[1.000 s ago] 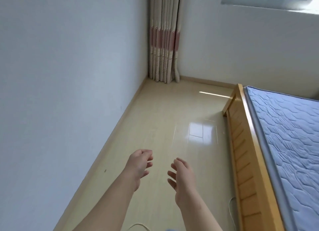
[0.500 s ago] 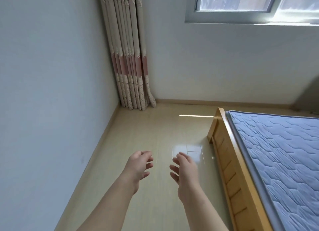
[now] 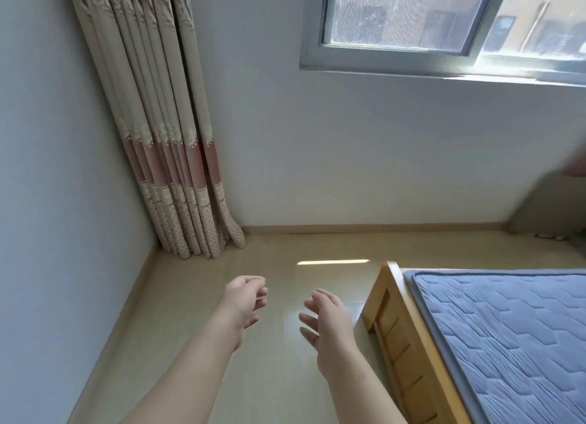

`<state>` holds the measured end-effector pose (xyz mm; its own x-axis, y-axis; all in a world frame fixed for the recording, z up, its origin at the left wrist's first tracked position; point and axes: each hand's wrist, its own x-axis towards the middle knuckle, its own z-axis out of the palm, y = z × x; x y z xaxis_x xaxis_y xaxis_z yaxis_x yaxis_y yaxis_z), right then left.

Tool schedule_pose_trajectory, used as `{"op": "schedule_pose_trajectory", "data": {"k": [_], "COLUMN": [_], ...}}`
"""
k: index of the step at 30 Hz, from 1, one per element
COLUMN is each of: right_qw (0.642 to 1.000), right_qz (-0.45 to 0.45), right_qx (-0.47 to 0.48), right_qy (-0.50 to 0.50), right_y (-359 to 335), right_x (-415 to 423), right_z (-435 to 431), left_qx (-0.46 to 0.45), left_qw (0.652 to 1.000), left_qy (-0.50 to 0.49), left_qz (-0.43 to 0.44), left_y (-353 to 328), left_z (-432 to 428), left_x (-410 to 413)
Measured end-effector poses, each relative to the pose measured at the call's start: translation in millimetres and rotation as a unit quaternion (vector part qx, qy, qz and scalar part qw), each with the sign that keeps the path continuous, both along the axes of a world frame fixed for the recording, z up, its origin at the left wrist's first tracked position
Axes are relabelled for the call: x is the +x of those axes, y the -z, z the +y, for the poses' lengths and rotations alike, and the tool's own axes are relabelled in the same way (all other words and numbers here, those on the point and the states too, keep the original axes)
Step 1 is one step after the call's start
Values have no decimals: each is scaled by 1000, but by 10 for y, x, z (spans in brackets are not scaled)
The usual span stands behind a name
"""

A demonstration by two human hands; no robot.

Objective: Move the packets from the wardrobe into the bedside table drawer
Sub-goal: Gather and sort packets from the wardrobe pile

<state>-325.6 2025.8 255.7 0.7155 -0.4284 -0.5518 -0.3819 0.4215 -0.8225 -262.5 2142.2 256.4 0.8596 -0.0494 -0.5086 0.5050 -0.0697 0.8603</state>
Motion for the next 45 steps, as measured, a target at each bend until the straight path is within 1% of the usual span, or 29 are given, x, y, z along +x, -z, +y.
{"op": "schedule_pose_trajectory", "data": {"k": [3, 8, 10, 13, 18, 23, 27, 32, 37, 40, 43, 45], "right_qw": [999, 993, 991, 991, 990, 987, 974, 944, 901, 865, 827, 809], "right_qz": [-22, 19, 32, 16, 3, 13, 23, 28, 13, 17, 34, 37], "right_qx": [6, 47, 49, 44, 30, 35, 41, 52, 64, 65, 75, 86], "right_qy": [38, 105, 118, 129, 137, 157, 221, 324, 429, 497, 557, 580], "right_y": [-128, 41, 123, 187, 97, 117, 273, 428, 304, 286, 346, 389], "right_x": [700, 1461, 1842, 2491, 3485, 4203, 4684, 5422, 6043, 6142, 6085, 6048], "right_z": [-325, -924, -1228, -1791, -2742, -3482, -4142, -5089, -5969, -6407, -6756, -7001], "left_qx": [5, -3, 5, 8, 6, 8, 21, 32, 57, 58, 64, 65], "left_qw": [999, 994, 993, 992, 990, 983, 972, 942, 889, 850, 809, 786], "left_qy": [29, 108, 118, 123, 141, 183, 234, 332, 455, 523, 584, 614], "left_qz": [-22, 16, 21, 15, 4, 9, 19, 22, 0, -4, 4, 7], "left_y": [-137, -43, 28, 80, -57, -45, 125, 266, 98, 55, 83, 105], "left_z": [-343, -1110, -1437, -1983, -2935, -3780, -4521, -5643, -6848, -7500, -8014, -8336], "left_x": [796, 1674, 2057, 2680, 3615, 4382, 5000, 5862, 6522, 6640, 6585, 6544]}}
